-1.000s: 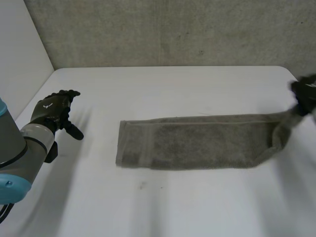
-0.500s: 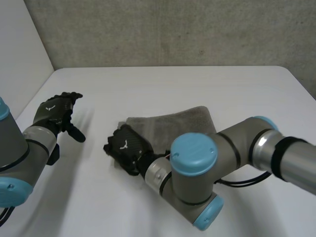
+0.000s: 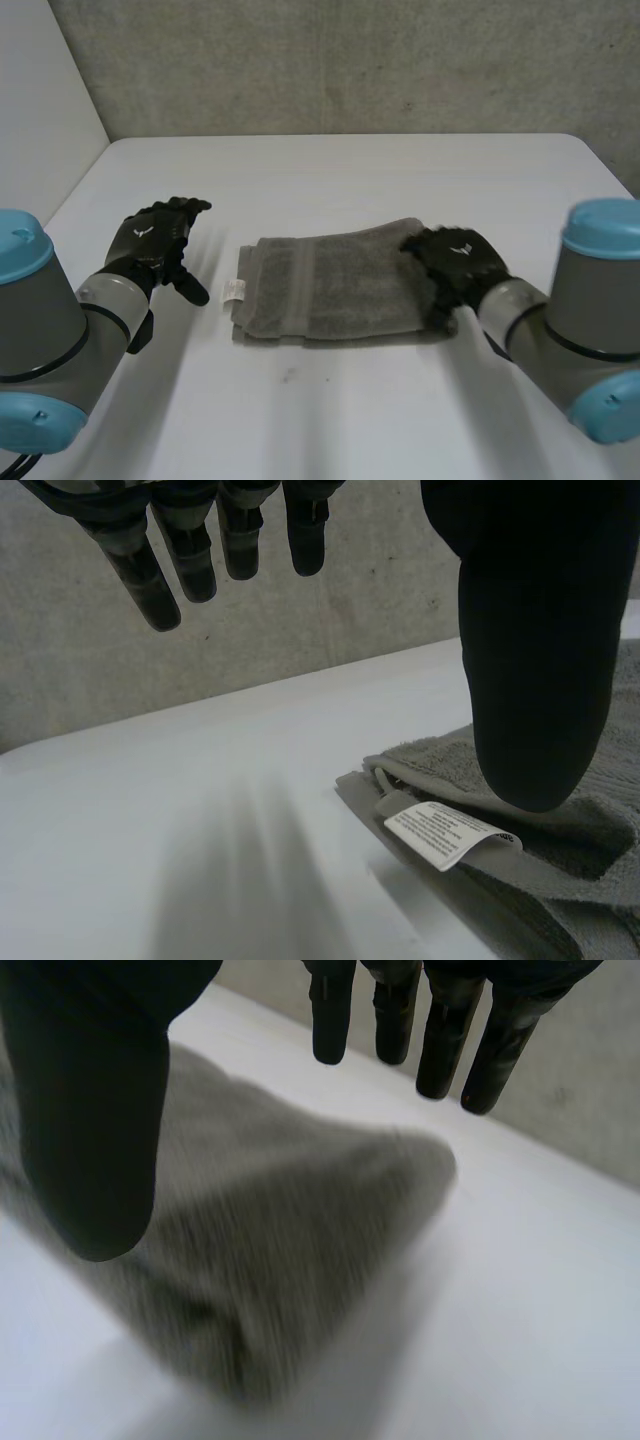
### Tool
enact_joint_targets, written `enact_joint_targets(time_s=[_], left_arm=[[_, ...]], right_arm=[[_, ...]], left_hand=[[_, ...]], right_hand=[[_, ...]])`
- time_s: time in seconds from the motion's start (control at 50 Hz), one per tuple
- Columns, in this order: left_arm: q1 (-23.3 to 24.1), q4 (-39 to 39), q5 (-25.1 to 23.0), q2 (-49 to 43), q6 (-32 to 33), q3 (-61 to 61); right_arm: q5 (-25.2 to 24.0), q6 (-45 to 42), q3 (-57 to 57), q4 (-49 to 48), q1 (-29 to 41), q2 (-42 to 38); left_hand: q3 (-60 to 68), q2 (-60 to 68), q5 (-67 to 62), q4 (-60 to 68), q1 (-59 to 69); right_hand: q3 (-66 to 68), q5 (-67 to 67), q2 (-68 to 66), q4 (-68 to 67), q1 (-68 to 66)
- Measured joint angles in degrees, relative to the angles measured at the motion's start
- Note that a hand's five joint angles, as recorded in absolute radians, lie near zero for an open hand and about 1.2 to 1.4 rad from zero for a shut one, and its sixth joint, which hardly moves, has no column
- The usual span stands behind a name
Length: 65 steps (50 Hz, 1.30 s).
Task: Fold the laundry
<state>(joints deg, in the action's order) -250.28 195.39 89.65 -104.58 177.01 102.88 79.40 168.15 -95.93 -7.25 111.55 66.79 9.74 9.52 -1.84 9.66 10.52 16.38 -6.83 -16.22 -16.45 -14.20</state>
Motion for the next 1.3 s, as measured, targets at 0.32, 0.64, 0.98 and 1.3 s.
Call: enact_joint_targets(time_s=[0.32, 0.64, 0.98, 1.3], left_arm=[[-0.04, 0.75, 0.04, -0.13, 0.0, 0.59], [-0.33, 0.65, 0.15, 1.16, -0.01, 0.63], [0.02, -0.42, 0.15, 6.43, -0.96, -3.06], [11.92, -13.58, 5.87, -10.73, -9.13, -17.07]], right_arm=[[-6.73, 1.05, -6.86, -12.85, -6.5, -2.33], [-4.86, -0.18, 20.08, -4.42, 18.9, -9.94], [0.23, -0.2, 24.72, -1.79, 26.32, -14.18], [1.69, 18.58, 24.68, 6.13, 14.45, -11.29]], left_hand=[[0.0, 0.0, 0.0, 0.0, 0.0], [0.0, -0.01, 0.0, 0.0, 0.0], [0.0, -0.01, 0.0, 0.0, 0.0], [0.14, 0.23, 0.0, 0.13, 0.0]], right_hand=[[51.32, -48.3, -50.32, -51.71, -37.47], [51.53, -49.45, -51.15, -51.88, -38.95], [-2.47, 2.23, 2.06, 2.46, 2.1], [-4.15, 3.38, 3.13, 3.2, 2.11]])
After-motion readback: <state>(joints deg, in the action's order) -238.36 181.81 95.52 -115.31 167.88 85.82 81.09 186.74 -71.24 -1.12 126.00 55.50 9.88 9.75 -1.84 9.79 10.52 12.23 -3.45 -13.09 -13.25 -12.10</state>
